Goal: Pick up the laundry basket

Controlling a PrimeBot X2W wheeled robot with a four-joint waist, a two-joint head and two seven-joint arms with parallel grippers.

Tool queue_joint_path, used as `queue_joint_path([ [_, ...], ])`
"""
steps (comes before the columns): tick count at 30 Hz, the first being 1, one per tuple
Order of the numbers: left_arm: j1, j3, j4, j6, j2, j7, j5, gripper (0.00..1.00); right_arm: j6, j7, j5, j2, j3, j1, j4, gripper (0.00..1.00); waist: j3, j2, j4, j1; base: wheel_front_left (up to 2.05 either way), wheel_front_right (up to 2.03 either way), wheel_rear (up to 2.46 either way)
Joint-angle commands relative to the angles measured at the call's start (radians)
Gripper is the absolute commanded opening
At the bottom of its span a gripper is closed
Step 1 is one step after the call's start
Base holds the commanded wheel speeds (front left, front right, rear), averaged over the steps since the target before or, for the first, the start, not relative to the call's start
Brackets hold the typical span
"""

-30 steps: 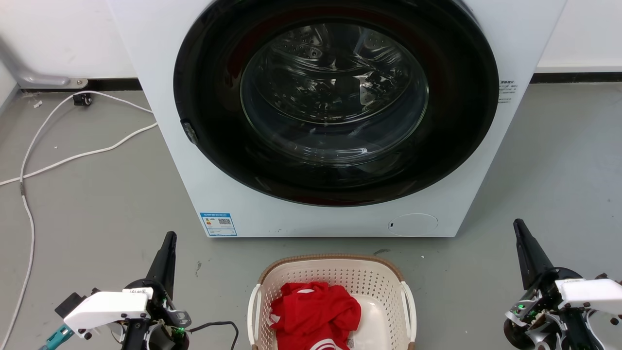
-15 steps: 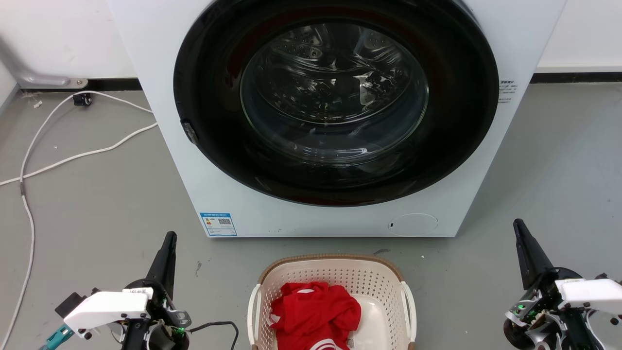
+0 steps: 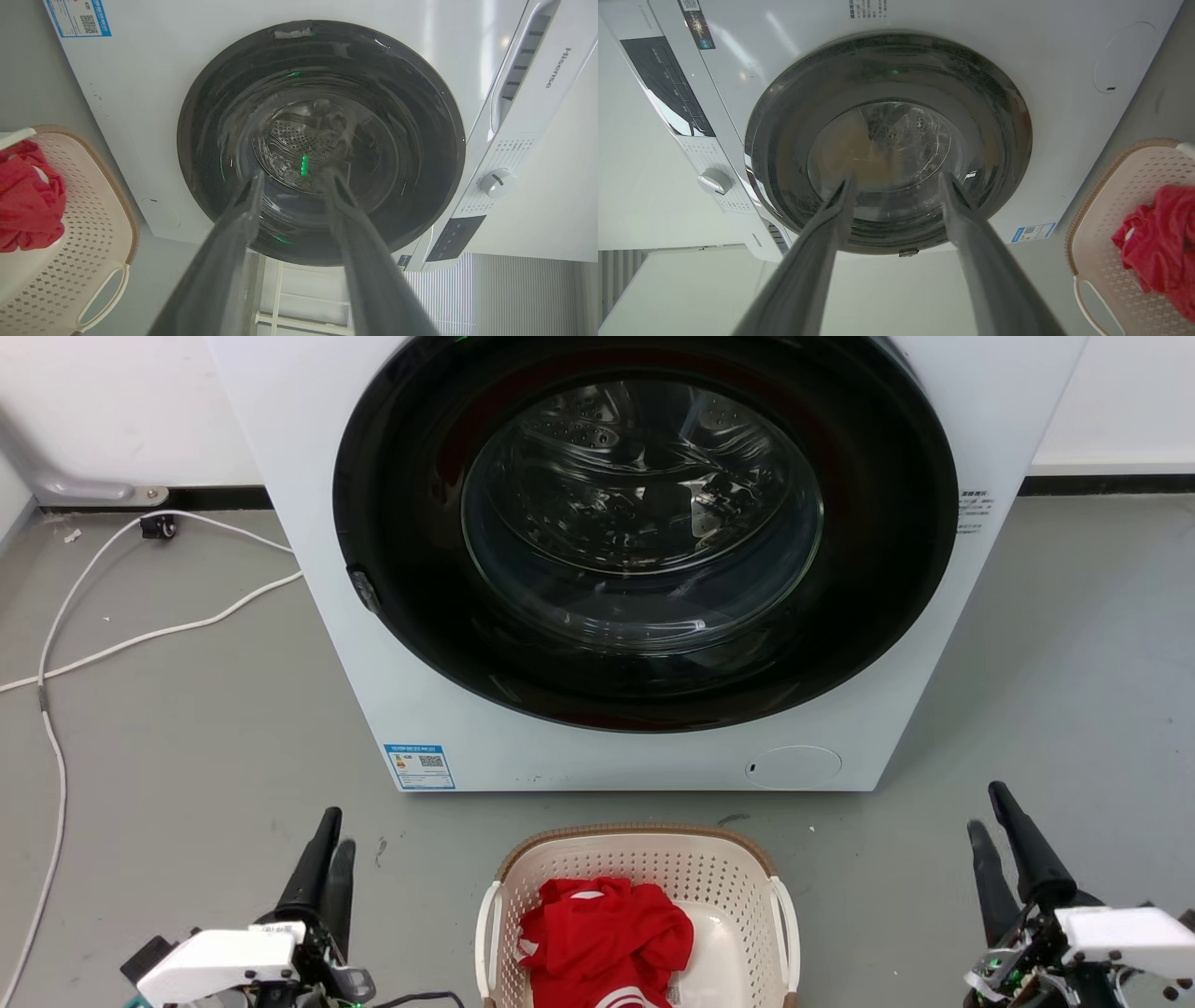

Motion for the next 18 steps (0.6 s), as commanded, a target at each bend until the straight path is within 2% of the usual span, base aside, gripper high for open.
queue_joint_path([
  [1,-0.010,-0.004,-0.021,0.000,0.003,-0.011,0.006,1.00,0.000,-0.010,-0.004,-0.002,0.002,-0.011,-0.020,1.00,0.000,0.0000,0.000,0.0000,0.00,0.00,0.00],
  [11,0.017,-0.012,-0.050,0.000,0.003,-0.061,0.032,1.00,0.000,-0.061,-0.044,-0.002,0.013,0.014,-0.048,1.00,-0.001,0.0000,0.001,0.0000,0.00,0.00,0.00],
  [18,0.026,0.026,-0.028,-0.001,0.003,-0.092,0.102,1.00,0.000,-0.092,-0.138,-0.002,-0.021,0.022,-0.041,1.00,-0.005,0.0000,0.001,0.0000,0.00,0.00,0.00],
])
